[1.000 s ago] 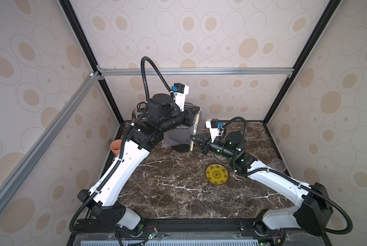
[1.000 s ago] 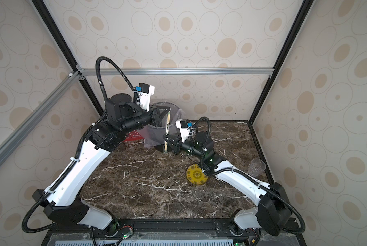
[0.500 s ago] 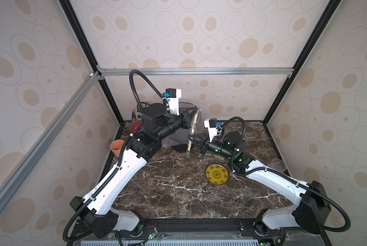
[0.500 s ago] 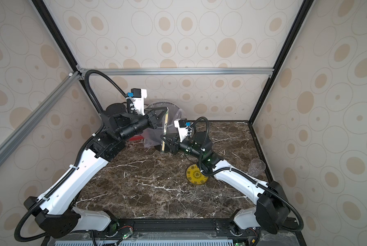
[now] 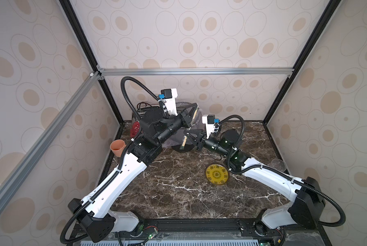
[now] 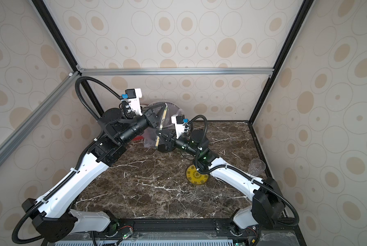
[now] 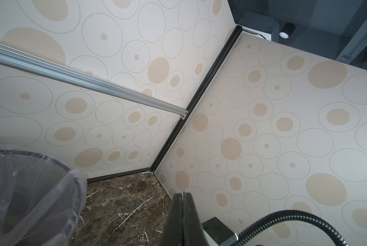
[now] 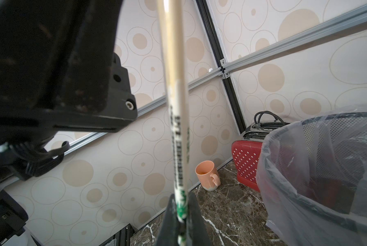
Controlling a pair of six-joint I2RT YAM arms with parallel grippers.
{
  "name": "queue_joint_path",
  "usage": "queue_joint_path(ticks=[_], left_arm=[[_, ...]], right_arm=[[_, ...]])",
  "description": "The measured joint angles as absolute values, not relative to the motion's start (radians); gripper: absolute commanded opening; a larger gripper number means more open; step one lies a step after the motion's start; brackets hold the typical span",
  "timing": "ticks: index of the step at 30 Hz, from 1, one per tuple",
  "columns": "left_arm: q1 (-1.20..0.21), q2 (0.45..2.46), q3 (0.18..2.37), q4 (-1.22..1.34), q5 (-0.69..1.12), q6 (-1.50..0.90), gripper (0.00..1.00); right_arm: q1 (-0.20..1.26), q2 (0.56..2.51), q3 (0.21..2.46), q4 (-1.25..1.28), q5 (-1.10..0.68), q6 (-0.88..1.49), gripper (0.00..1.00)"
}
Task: Remove the packaging of disposable chopsticks
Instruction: Remove the packet bag from the disposable chopsticks.
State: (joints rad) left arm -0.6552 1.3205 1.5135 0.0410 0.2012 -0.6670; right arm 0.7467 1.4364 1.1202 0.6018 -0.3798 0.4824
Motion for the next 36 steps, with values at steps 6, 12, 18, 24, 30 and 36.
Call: queue_joint_path(ticks=[6,12,18,24,30,36], left_arm=[[-0.669,1.316,1.489,0.044,0.181,-0.667,0.00],[-0.680,1.276,1.414,-0.028,0.178,-0.667,0.00],[-0.691,1.254,1.382,-0.107,0.170,-0.661,0.00],[-0.691,1.240,1.382,-0.126,0.171,-0.648,0.00],[-0.691,1.238,1.398,-0.187,0.170,-0.616,0.00],[-0.692,1.191,1.376,-0.260,0.155,-0.604,0.00]], right_arm=[[0.748,1.436,1.120,0.576,-0.369,0.477,0.00],[0.739,1.436,1.139,0.579,-0.320,0.474,0.00],[0.722,1.428,1.154,0.583,-0.260,0.466,0.00],[0.723,1.421,1.154,0.583,-0.255,0.458,0.00],[0.723,1.415,1.151,0.578,-0.245,0.448,0.00],[0.723,1.396,1.152,0.546,-0.254,0.416,0.00]])
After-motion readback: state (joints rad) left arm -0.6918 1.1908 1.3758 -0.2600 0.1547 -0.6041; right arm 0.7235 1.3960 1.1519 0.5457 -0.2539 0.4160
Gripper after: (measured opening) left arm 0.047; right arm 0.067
